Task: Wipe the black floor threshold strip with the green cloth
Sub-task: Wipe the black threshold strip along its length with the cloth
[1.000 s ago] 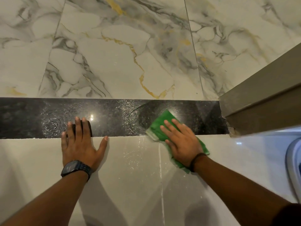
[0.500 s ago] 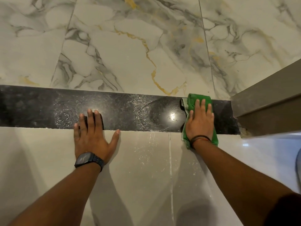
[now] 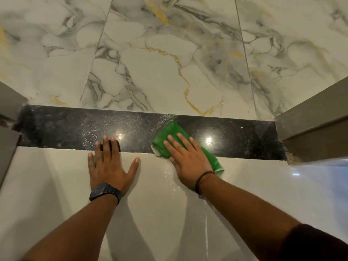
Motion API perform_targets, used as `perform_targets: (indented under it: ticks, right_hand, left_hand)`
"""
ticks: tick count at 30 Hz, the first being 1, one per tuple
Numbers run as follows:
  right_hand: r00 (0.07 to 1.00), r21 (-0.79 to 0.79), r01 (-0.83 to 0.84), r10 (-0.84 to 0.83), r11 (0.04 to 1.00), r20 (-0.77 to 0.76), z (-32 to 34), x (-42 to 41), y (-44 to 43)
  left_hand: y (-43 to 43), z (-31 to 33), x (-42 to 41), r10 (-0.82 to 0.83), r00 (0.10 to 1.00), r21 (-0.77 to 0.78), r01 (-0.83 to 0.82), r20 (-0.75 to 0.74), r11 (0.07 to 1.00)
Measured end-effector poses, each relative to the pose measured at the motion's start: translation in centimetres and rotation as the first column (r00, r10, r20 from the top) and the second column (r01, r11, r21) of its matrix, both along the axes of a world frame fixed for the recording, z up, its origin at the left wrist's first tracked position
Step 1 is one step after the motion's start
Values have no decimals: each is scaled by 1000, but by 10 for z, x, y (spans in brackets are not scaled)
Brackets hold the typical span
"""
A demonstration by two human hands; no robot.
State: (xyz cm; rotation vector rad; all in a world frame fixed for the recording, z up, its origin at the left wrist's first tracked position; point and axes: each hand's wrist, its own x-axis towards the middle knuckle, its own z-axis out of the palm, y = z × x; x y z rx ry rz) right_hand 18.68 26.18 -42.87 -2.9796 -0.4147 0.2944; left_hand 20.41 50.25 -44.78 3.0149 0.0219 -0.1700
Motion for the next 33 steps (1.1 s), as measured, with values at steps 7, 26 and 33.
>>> perform_targets:
  ticks: [7, 26, 33]
  right_hand:
    - [1000, -24, 8, -8, 1000, 1, 8, -38, -57]
    - [845, 47, 531, -533, 846, 37, -8, 71, 55]
    - [999, 10, 48, -48, 999, 0, -1, 46, 67]
  left_hand:
    - [56, -6, -7, 72, 997, 39, -71, -18, 997]
    - [106, -3, -7, 260, 966, 7, -260, -11, 966]
    - [109, -4, -8, 226, 974, 15, -226, -17, 974]
